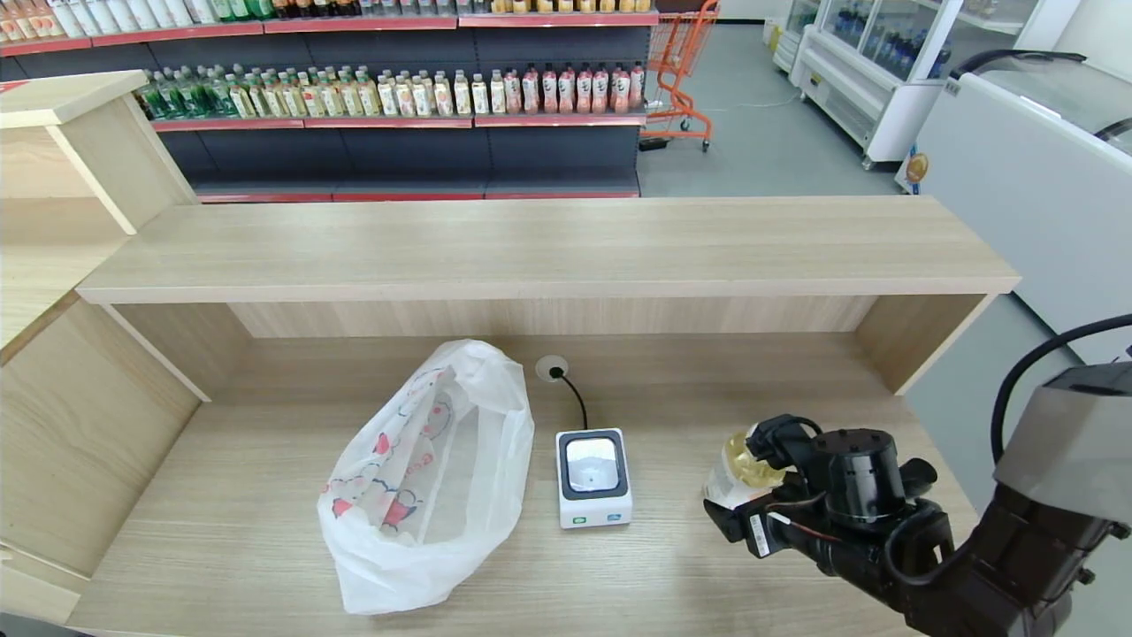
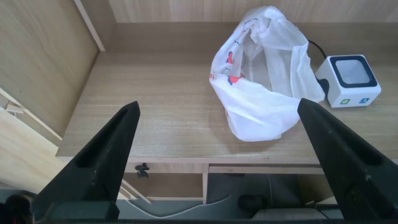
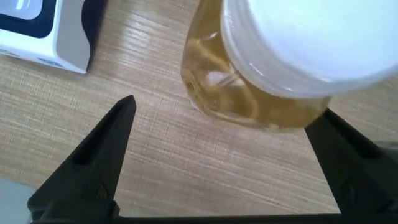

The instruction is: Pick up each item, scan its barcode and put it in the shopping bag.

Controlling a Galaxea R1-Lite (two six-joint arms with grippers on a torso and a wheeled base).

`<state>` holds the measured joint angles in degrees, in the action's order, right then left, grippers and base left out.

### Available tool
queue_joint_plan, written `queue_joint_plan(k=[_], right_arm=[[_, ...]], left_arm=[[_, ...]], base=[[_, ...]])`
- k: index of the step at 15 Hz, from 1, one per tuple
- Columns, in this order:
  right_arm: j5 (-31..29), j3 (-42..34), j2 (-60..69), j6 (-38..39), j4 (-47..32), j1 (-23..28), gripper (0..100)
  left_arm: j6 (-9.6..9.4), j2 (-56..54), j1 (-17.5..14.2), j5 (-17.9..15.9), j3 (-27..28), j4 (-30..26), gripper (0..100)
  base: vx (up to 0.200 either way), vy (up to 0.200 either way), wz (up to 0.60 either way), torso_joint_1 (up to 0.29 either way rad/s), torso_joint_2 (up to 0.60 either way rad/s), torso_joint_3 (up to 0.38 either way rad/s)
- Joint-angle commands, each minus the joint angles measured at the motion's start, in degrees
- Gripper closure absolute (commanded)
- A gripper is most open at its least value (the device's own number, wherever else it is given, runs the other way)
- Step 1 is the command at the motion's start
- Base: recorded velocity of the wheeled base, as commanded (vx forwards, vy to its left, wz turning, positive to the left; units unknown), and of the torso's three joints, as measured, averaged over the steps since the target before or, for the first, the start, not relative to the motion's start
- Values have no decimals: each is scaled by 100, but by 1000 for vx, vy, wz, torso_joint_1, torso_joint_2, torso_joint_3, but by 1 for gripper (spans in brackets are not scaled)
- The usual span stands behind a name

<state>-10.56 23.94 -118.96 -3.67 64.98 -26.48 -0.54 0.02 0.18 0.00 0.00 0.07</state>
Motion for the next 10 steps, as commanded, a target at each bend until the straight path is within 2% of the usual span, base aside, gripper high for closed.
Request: queue_joint_plan(k=[1,6,10], right_arm=[[-104,111,-488,-64,279,-59,0],[-140,401,-893,-152,771,-182,0],[-140,805,-972,-240,789,-332,0]], left_arm=[[1,6,-1,0,0,1,0],[1,6,-1,0,0,1,0],[1,6,-1,0,0,1,0]], base=[[0,0,0,0,0,0],[0,0,0,0,0,0],[0,0,0,0,0,0]])
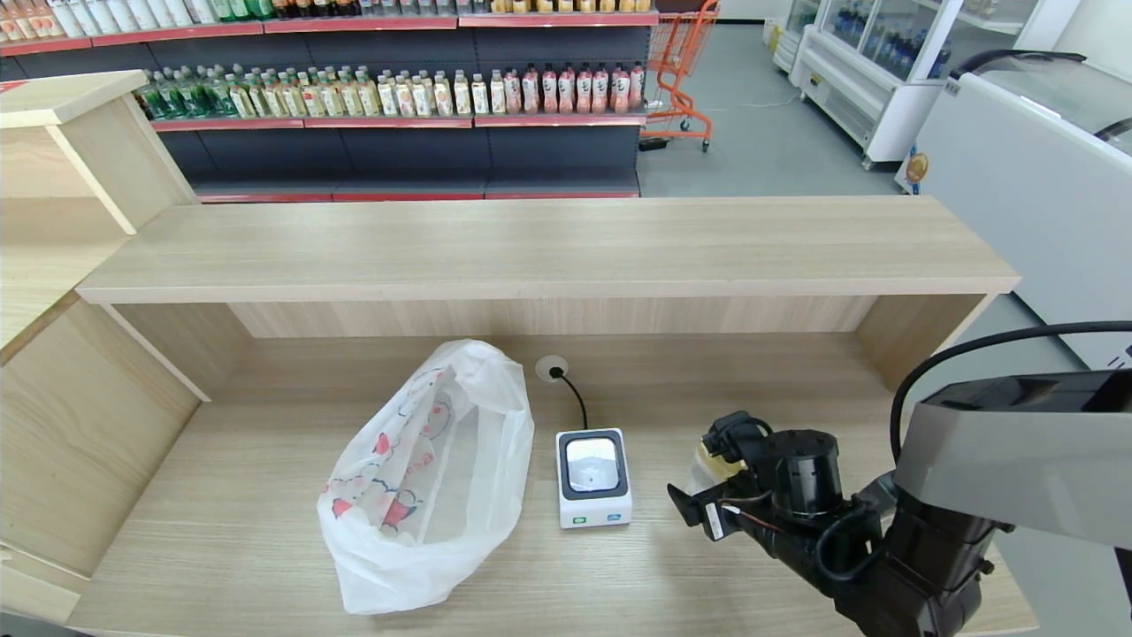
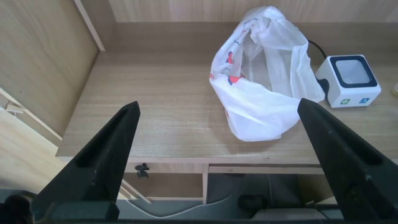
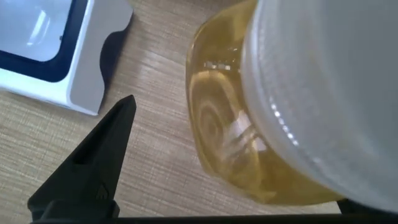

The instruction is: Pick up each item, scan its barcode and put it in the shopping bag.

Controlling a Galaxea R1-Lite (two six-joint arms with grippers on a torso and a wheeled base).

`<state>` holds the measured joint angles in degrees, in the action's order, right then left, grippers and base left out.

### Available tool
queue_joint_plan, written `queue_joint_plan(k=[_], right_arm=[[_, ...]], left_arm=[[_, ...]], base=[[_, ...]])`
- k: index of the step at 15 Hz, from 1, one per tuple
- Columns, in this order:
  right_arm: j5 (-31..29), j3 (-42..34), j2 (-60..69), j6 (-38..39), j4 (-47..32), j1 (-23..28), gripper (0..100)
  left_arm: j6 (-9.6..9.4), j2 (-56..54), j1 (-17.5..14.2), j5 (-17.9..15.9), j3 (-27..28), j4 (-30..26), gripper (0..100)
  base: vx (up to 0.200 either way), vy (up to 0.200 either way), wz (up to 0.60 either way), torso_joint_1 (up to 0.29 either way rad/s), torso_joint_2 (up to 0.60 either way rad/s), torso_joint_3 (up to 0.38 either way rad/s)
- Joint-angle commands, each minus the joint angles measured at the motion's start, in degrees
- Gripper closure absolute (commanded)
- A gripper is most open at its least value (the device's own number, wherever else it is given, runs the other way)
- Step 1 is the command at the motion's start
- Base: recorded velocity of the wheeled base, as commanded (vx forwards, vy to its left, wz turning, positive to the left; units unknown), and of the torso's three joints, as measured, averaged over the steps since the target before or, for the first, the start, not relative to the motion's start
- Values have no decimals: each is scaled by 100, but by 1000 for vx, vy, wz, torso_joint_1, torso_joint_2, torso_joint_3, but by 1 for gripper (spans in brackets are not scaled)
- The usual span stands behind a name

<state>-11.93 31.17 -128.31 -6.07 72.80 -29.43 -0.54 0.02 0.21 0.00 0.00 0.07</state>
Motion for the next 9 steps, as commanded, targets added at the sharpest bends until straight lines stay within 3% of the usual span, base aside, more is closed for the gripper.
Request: queue_joint_plan(k=[1,9], right_arm=[[7,152,-37,-87,6,-37,0],[112,565,-423,-307,252,60,0]], left_arm=[[1,6,-3,0,0,1,0],[1,6,-3,0,0,1,0]], base=[[0,0,0,0,0,0],[0,0,0,0,0,0]])
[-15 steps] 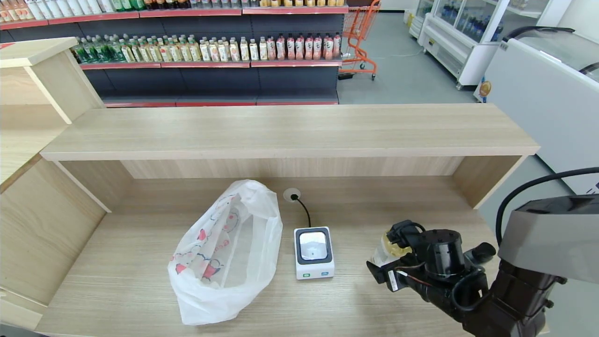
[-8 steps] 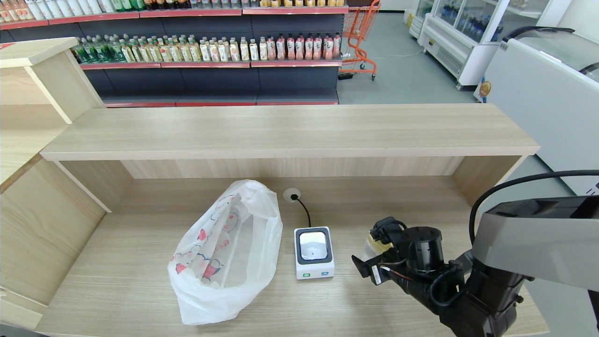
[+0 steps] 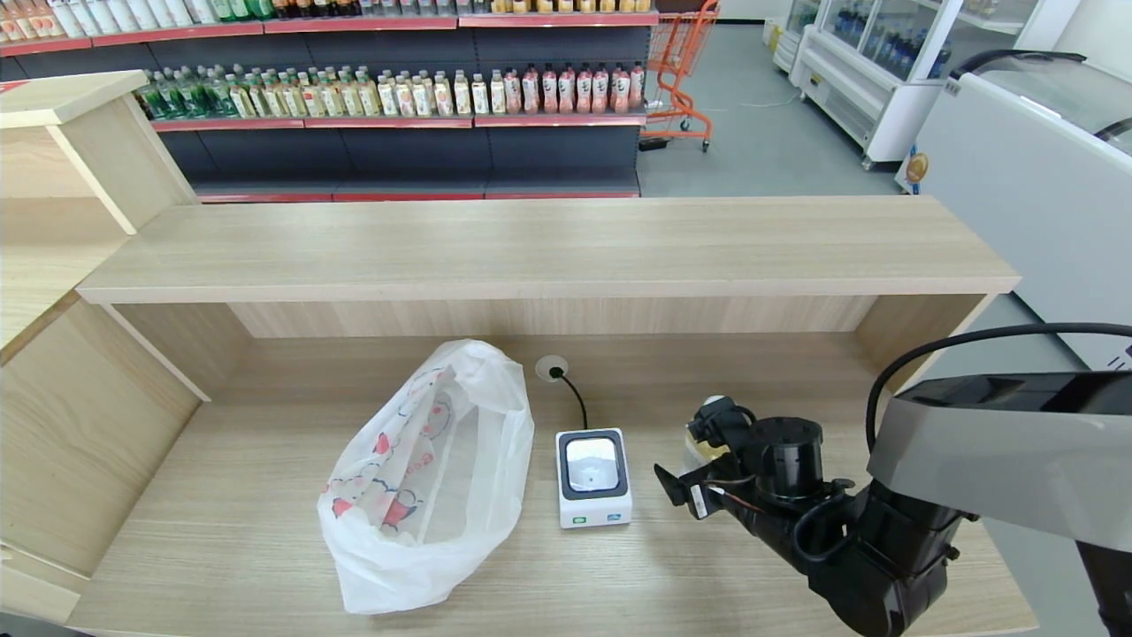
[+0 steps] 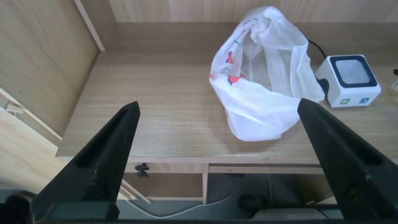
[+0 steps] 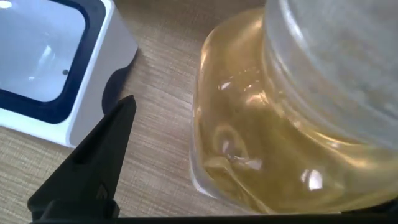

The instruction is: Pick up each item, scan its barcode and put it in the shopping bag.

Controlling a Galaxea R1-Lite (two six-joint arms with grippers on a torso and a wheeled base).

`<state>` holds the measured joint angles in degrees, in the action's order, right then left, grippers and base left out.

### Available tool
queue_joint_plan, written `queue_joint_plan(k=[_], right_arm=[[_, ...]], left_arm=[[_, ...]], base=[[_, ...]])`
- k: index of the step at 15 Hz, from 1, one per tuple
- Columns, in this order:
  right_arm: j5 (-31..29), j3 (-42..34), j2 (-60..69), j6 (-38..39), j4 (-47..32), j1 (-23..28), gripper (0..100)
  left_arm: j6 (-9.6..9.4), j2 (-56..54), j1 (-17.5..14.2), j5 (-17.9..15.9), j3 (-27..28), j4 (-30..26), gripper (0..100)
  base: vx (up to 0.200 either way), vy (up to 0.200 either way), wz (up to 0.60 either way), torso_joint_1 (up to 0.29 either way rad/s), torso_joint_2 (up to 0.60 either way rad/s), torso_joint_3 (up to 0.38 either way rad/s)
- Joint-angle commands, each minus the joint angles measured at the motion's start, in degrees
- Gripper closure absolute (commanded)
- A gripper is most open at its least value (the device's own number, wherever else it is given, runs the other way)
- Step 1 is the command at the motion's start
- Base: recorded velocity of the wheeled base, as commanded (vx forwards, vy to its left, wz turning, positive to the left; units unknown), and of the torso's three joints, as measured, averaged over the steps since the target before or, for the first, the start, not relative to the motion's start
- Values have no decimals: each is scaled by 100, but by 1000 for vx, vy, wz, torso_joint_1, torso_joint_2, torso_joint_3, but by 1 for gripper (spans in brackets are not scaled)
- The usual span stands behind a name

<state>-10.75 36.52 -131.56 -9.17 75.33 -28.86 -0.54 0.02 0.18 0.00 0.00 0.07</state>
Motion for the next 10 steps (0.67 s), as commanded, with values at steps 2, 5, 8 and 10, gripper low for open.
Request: queue_joint_plan(k=[2,5,8,10], right_arm=[[346,83,-203,-15,255,3,100],[355,74,-194,-24,255,-6,100],[355,83,-203,-24,255,3,100],[355,92,-194,-24,255,-6,100]], left_arm=[[1,6,-1,0,0,1,0],[1,6,-1,0,0,1,0],[1,6,-1,0,0,1,0],[1,6,-1,0,0,1,0]], base=[[0,0,0,0,0,0],[0,0,0,0,0,0],[0,0,0,0,0,0],[0,0,0,0,0,0]])
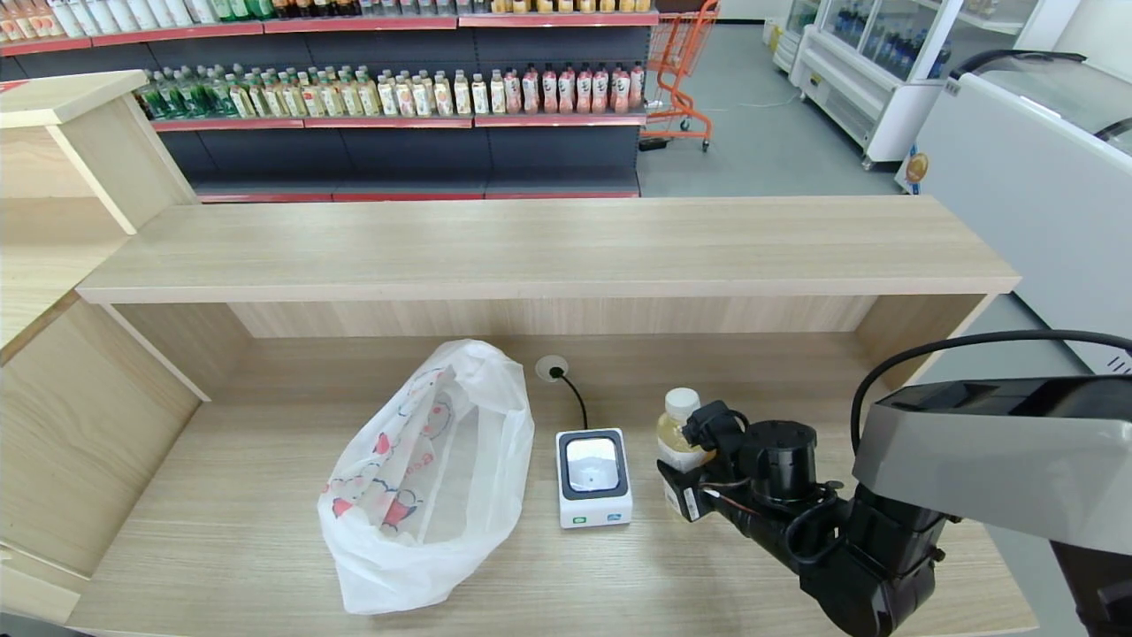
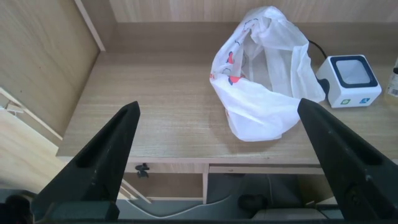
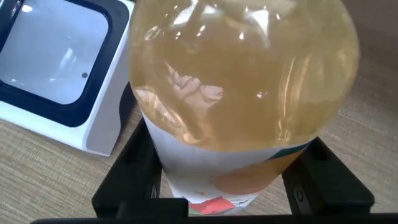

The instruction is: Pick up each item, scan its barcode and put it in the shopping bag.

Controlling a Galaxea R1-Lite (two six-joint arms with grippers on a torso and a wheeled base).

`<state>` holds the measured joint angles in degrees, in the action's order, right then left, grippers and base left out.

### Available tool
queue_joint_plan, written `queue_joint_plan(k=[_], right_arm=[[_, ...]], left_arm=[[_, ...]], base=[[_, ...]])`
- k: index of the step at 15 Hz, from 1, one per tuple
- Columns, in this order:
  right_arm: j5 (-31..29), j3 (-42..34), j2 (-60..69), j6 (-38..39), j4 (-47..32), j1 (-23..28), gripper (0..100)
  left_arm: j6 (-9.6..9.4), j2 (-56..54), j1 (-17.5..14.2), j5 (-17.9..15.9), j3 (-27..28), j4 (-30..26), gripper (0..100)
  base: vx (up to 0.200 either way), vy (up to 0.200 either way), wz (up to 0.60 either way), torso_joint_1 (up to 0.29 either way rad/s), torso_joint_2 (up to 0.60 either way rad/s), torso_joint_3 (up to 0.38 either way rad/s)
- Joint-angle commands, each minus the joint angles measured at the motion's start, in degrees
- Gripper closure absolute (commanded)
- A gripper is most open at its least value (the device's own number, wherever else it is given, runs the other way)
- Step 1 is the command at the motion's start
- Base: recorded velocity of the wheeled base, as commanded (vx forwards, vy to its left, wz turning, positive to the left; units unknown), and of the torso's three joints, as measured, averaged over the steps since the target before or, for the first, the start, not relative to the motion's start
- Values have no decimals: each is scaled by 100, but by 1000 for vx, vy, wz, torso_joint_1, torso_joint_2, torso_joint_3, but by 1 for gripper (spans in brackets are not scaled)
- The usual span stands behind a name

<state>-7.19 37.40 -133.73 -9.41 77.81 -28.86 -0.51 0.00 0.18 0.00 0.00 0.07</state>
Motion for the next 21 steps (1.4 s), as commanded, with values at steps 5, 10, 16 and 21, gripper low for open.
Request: queue_joint_plan(k=[5,10,16,21], right_arm=[[42,-14,304,27,-29,29,100],[2468,-286,2659,1170,-1532,846,100],[5070,-1182,4294,2435,-1910,1180,100],[6212,-1279,5059,2734,-2561,794,100]], left_arm=[[-2,9,-1,0,0,1,0],[-2,9,-1,0,0,1,0],[-2,9,-1,0,0,1,0],[-2,9,-1,0,0,1,0]], base=[[0,0,0,0,0,0],[0,0,0,0,0,0],[0,0,0,0,0,0],[0,0,0,0,0,0]])
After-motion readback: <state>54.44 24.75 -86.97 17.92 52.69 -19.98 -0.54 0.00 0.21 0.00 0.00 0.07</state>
